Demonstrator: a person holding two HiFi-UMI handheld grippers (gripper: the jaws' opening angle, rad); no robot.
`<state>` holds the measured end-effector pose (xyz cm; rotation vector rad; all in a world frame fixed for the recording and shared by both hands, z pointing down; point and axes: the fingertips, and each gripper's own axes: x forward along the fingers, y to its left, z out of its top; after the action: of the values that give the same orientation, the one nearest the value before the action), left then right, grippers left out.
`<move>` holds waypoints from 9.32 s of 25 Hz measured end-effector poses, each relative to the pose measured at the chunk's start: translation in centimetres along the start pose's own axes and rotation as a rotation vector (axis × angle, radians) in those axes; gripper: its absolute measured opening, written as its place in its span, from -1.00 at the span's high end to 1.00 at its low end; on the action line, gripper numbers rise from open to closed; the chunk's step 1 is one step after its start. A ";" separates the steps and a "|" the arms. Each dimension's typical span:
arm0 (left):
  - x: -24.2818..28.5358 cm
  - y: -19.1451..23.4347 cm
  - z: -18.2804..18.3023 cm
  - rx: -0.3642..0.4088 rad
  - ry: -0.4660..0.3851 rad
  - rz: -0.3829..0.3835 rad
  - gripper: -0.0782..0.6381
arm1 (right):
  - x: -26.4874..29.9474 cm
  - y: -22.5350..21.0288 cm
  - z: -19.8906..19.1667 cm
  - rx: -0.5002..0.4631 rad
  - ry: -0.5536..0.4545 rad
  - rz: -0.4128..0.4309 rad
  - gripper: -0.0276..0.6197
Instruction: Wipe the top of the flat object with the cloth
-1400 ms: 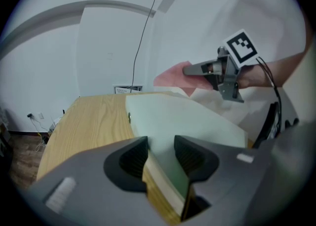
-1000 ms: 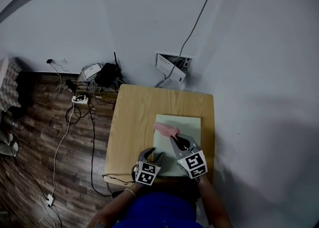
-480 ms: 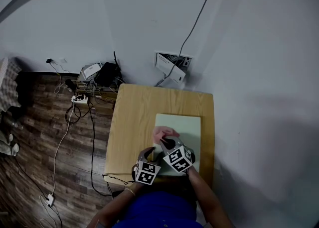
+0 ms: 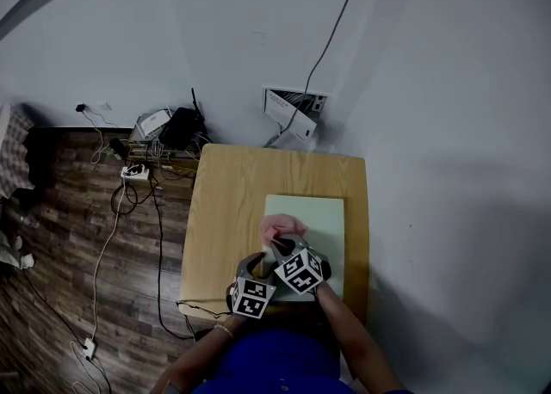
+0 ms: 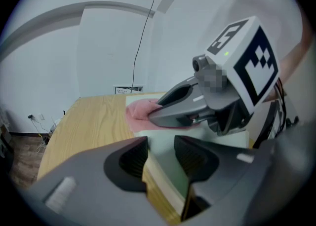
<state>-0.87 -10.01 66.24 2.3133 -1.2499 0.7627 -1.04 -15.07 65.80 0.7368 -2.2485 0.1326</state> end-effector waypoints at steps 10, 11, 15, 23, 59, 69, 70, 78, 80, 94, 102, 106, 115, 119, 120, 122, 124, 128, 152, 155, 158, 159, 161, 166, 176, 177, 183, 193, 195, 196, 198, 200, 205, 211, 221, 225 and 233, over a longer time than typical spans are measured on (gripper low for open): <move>-0.1 -0.1 -0.1 -0.001 0.000 -0.003 0.30 | -0.3 -0.2 -0.3 0.012 0.004 -0.009 0.87; 0.0 -0.1 -0.1 -0.001 0.000 -0.002 0.31 | -0.3 -0.3 -0.4 0.011 0.007 -0.012 0.86; 0.0 -0.2 -0.1 -0.001 0.000 -0.002 0.30 | -0.8 -0.7 -1.0 0.007 0.017 -0.027 0.87; 0.1 -0.1 0.0 -0.001 0.000 0.004 0.30 | -2.0 -2.1 -2.8 0.027 0.035 -0.061 0.87; -0.2 -0.2 0.4 -0.002 -0.015 0.018 0.31 | -9.0 -8.9 -11.0 0.253 0.085 -0.247 0.86; -0.3 -0.4 0.2 -0.052 -0.022 -0.004 0.31 | -9.0 -8.9 -11.3 0.241 0.077 -0.254 0.86; -0.5 -0.5 0.3 -0.054 -0.024 -0.010 0.31 | -9.0 -8.8 -11.3 0.241 0.077 -0.254 0.86; -3.1 -2.2 -0.9 -0.004 0.010 -0.081 0.13 | -9.0 -8.9 -11.3 0.227 0.065 -0.266 0.87; -3.9 -2.5 -1.5 -0.023 0.013 -0.080 0.11 | -9.0 -9.0 -11.4 0.227 0.059 -0.269 0.87; -4.8 -6.5 -4.7 0.074 0.063 -0.111 -0.11 | -9.3 -8.7 -11.4 0.224 0.015 -0.289 0.87; -4.7 -6.1 -5.3 0.059 0.081 -0.111 -0.05 | -9.1 -8.6 -11.7 0.254 0.015 -0.302 0.86; -4.9 -6.0 -5.5 0.105 0.122 -0.157 -0.04 | -9.5 -8.4 -11.1 0.261 0.028 -0.327 0.86; -5.0 -5.4 -5.3 0.140 0.181 -0.193 -0.02 | -11.9 -1.7 -3.1 0.168 -0.146 -0.243 0.87; -5.2 -5.4 -5.3 0.138 0.173 -0.191 -0.02 | -11.0 2.7 -0.7 0.116 -0.161 -0.159 0.87; -5.2 -5.4 -5.3 0.138 0.175 -0.194 -0.02 | -10.7 3.8 -0.4 0.111 -0.160 -0.139 0.87; -5.3 -5.3 -5.2 0.135 0.178 -0.196 -0.02 | -10.0 5.8 0.1 0.096 -0.153 -0.097 0.87; -5.4 -5.3 -5.3 0.133 0.176 -0.192 -0.02 | -9.2 7.6 0.3 0.075 -0.137 -0.058 0.87; -5.3 -5.3 -5.4 0.126 0.176 -0.185 -0.03 | -6.9 9.4 -0.4 0.025 -0.071 -0.022 0.87; -5.0 -5.4 -5.5 0.099 0.167 -0.192 -0.03 | -4.4 8.9 -3.2 0.054 0.004 0.072 0.87; -5.0 -5.4 -5.6 0.099 0.166 -0.191 -0.03 | -4.7 8.8 -3.5 0.054 0.010 0.072 0.87; -5.0 -5.4 -5.6 0.097 0.170 -0.191 -0.03 | -5.0 8.5 -3.9 0.053 0.011 0.067 0.87; -4.9 -5.4 -5.6 0.098 0.170 -0.191 -0.03 | -5.1 8.4 -4.0 0.054 0.012 0.065 0.87; -4.9 -5.4 -5.6 0.099 0.169 -0.191 -0.03 | -5.3 8.2 -4.4 0.058 0.017 0.060 0.87; -5.0 -5.5 -5.6 0.096 0.171 -0.190 -0.03 | -6.2 7.3 -5.5 0.083 0.030 0.036 0.87; -4.9 -5.4 -5.6 0.095 0.170 -0.194 -0.03 | -8.2 5.1 -8.1 0.146 0.052 -0.027 0.87; -4.9 -5.4 -5.6 0.095 0.169 -0.194 -0.03 | -8.5 4.8 -8.4 0.157 0.057 -0.036 0.87; -5.0 -5.4 -5.7 0.091 0.173 -0.199 -0.03 | -10.2 3.1 -10.2 0.217 0.071 -0.098 0.87; -4.9 -5.5 -5.5 0.091 0.161 -0.206 -0.03 | -12.9 1.4 -13.1 0.310 0.095 -0.187 0.87; -5.1 -5.4 -5.5 0.090 0.161 -0.209 -0.03 | -13.3 1.2 -13.4 0.325 0.100 -0.202 0.87; -5.1 -5.4 -5.5 0.089 0.162 -0.211 -0.03 | -13.5 1.1 -13.6 0.333 0.101 -0.210 0.87; -5.1 -5.5 -5.5 0.089 0.163 -0.213 -0.03 | -13.9 0.9 -14.0 0.354 0.098 -0.223 0.87; -5.0 -5.5 -5.6 0.090 0.164 -0.215 -0.03 | -14.2 0.8 -14.4 0.384 0.087 -0.235 0.87; -5.1 -5.4 -5.6 0.087 0.160 -0.221 -0.03 | -14.3 0.7 -14.5 0.435 0.062 -0.254 0.87; -5.4 -5.4 -5.6 0.113 0.150 -0.254 -0.04 | -14.2 0.6 -14.7 0.436 0.064 -0.258 0.87; -6.7 -6.3 -7.3 0.284 0.202 -0.314 -0.03 | -14.2 0.5 -14.6 0.447 0.058 -0.264 0.87; -6.7 -6.2 -7.4 0.297 0.206 -0.307 0.01 | -14.6 1.0 -13.5 0.416 0.050 -0.259 0.87; -6.6 -6.1 -7.4 0.298 0.210 -0.306 0.00 | -14.1 5.2 -5.6 0.278 -0.093 -0.081 0.87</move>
<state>-0.66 1.64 67.23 2.4944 -0.7089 1.1052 7.41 -2.46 60.67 0.9980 -2.3100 0.3847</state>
